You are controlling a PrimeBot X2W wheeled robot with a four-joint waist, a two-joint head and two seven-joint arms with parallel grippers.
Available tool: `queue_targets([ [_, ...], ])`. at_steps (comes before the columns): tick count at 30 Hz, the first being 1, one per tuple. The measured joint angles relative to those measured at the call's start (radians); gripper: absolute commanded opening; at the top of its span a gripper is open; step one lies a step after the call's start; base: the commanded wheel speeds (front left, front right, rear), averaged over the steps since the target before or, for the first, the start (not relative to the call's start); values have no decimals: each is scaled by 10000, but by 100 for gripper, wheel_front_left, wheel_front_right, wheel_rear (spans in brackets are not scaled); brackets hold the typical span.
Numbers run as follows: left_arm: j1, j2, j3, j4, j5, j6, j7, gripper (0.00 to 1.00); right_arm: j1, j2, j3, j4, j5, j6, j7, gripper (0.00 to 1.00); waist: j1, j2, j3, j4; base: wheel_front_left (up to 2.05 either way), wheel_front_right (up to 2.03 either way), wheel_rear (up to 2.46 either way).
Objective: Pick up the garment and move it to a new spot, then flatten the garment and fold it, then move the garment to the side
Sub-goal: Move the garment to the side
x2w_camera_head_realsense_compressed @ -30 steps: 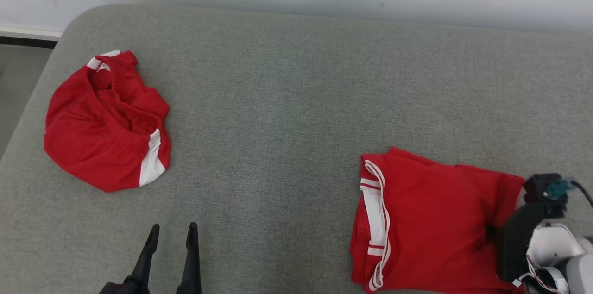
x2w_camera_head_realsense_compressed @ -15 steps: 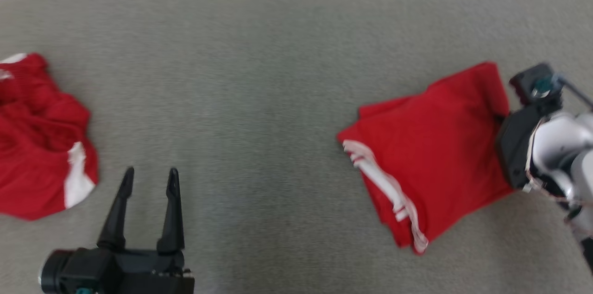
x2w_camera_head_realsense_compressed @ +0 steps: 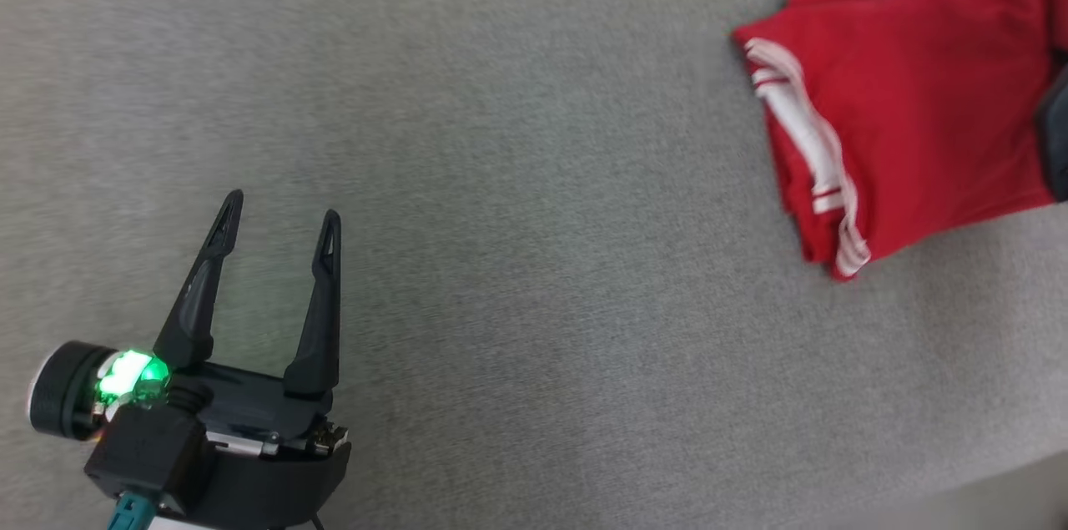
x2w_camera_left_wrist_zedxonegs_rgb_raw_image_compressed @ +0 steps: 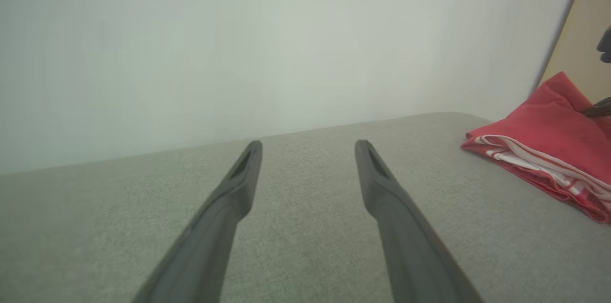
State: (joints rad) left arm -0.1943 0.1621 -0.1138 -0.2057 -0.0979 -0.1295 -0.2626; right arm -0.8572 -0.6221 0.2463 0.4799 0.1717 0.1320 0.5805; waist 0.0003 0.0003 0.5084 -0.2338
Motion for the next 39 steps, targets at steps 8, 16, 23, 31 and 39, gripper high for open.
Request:
queue_targets([
  [8, -114, 299, -75, -454, 61, 0, 0, 100, -703, -67, -487, 654, -527, 0, -961, 0, -1, 0, 906, -608, 0, 0, 0],
  [16, -105, 408, 13, -564, 67, 0, -13, 100, -882, -94, -1156, 1333, -1081, 0, -1833, 0, -2, -2, 1475, -949, 0, 0, 0],
  [23, -81, 326, -54, -387, -6, -17, -12, 100, -839, 169, -1513, 1590, -1406, 0, -2487, 100, -3, -1, 1255, -782, 0, 0, 0],
  [31, 105, -119, -31, -27, -105, -15, -2, 100, -323, 583, -1730, 1540, -1499, 0, -3154, 100, -3, -2, 600, -450, 0, 0, 0],
  [39, 955, -686, 516, 815, -274, 79, 0, 100, 1515, 982, -1705, 173, -734, 0, -4332, 100, -4, -2, -664, 98, 0, 0, 0],
])
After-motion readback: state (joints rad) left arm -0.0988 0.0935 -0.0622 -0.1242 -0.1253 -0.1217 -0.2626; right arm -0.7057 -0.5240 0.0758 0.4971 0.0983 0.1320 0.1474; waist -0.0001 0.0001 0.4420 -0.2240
